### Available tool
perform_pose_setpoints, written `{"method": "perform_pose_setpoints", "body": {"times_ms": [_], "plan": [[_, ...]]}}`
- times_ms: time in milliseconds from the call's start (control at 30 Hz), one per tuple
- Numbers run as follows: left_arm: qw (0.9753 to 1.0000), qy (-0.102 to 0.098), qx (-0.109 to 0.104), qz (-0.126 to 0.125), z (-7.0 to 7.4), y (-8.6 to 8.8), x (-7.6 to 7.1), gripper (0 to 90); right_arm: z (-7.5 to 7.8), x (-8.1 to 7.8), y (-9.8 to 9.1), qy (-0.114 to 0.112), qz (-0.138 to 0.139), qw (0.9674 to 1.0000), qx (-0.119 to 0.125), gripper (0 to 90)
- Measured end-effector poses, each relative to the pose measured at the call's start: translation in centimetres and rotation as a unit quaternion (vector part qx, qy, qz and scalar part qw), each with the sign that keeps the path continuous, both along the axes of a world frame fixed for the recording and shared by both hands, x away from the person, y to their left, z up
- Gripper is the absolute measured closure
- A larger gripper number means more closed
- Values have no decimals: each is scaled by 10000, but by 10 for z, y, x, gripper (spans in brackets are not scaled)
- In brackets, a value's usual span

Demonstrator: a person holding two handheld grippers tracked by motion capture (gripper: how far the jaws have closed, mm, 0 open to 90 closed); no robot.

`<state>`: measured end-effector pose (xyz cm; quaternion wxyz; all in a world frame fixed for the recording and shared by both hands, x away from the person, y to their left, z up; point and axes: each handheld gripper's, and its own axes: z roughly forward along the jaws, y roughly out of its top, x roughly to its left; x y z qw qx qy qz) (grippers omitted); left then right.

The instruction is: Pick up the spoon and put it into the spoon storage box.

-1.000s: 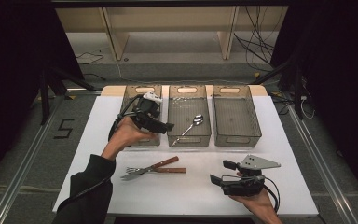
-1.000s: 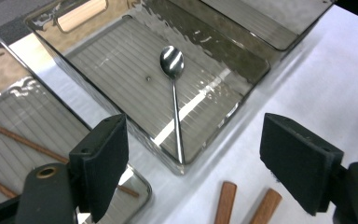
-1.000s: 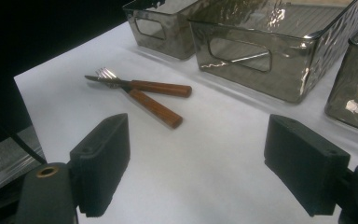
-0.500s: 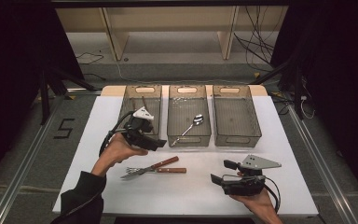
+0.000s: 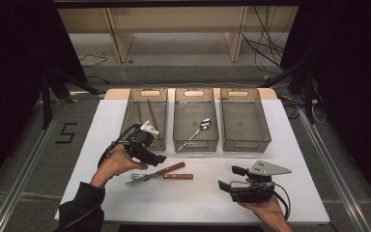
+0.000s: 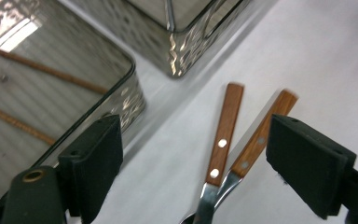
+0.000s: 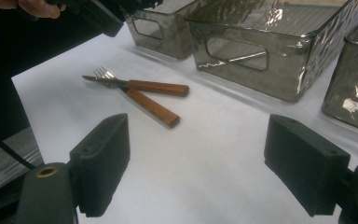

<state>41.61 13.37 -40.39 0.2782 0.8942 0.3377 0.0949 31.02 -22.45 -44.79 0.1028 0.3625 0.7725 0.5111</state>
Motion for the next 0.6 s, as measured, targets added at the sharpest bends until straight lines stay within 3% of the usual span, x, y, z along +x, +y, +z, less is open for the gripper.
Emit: {"method": "perform_pose_setpoints", "body": {"times_ms": [333, 600], "plan": [[9989, 218, 418, -33, -14, -1, 1, 179, 1, -1, 2, -16, 19, 10000, -26, 232], [9984, 265, 494, 64, -21, 0, 5, 183, 0, 0, 0, 6, -9, 10000, -29, 232]]}}
